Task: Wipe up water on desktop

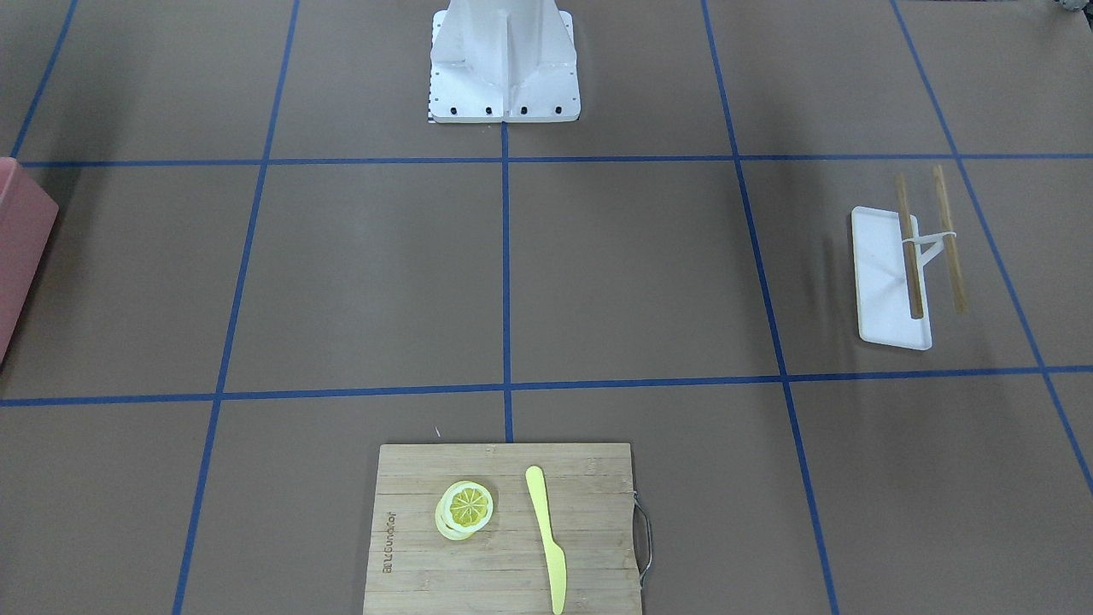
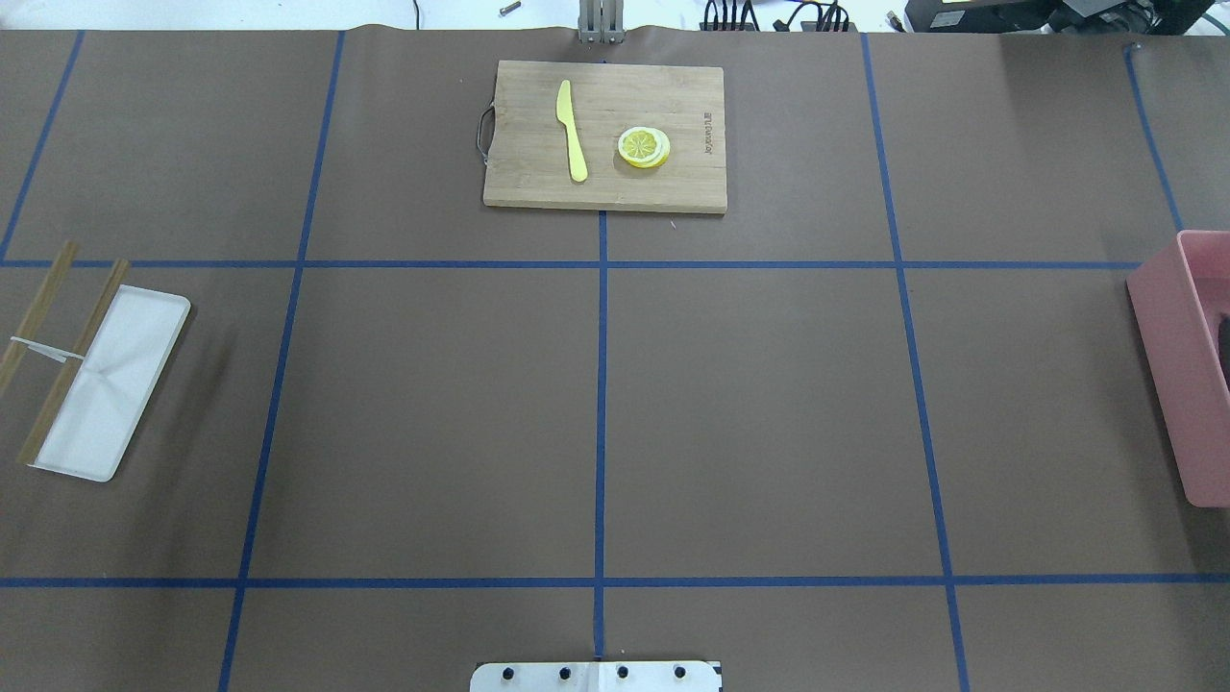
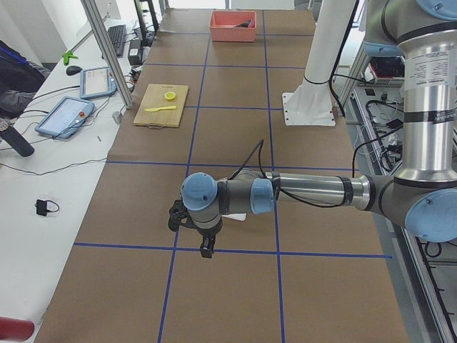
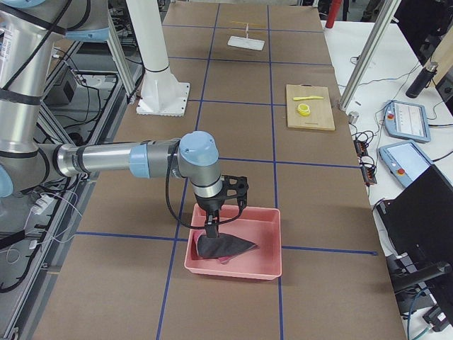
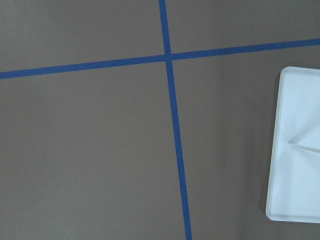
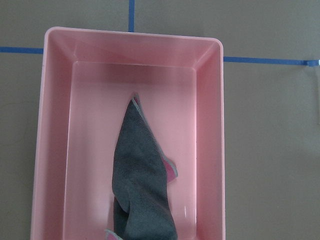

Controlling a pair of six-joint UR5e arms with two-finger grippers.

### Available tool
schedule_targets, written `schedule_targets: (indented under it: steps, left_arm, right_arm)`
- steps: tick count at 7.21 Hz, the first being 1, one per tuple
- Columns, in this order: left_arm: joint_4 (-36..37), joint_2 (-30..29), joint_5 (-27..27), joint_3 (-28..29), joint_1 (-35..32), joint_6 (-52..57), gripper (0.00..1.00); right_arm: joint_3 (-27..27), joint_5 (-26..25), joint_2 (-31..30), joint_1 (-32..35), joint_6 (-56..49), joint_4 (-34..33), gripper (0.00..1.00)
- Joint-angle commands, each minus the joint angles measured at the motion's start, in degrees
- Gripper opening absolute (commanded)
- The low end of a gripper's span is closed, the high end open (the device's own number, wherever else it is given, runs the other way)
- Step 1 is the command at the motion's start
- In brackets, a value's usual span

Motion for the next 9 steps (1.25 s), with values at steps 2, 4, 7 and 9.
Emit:
schedule_targets:
  steps: [2,4,7,9]
  left_arm:
    - [0.1,0.0,0.0,0.1,0.0,0.0,0.98]
    - [0.1,0.0,0.2,0.4,0.0,-0.1,0.98]
    - [0.1,0.1,0.2,0.5,0.0,-0.1,0.98]
    - [0.1,0.1,0.3,0.5,0.0,0.0,0.98]
  right_arm:
    - [-2.0,0.6,0.4,-1.7,-0.3,0.2,1.0]
    - [-2.1,0.8,2.9,-5.6,0.6,-0.3,1.0]
    - [-2.6,1.2,5.6,-10.3,12.9,0.1,1.0]
    - [-2.9,3.6,4.9,-10.6,12.8,0.2,1.0]
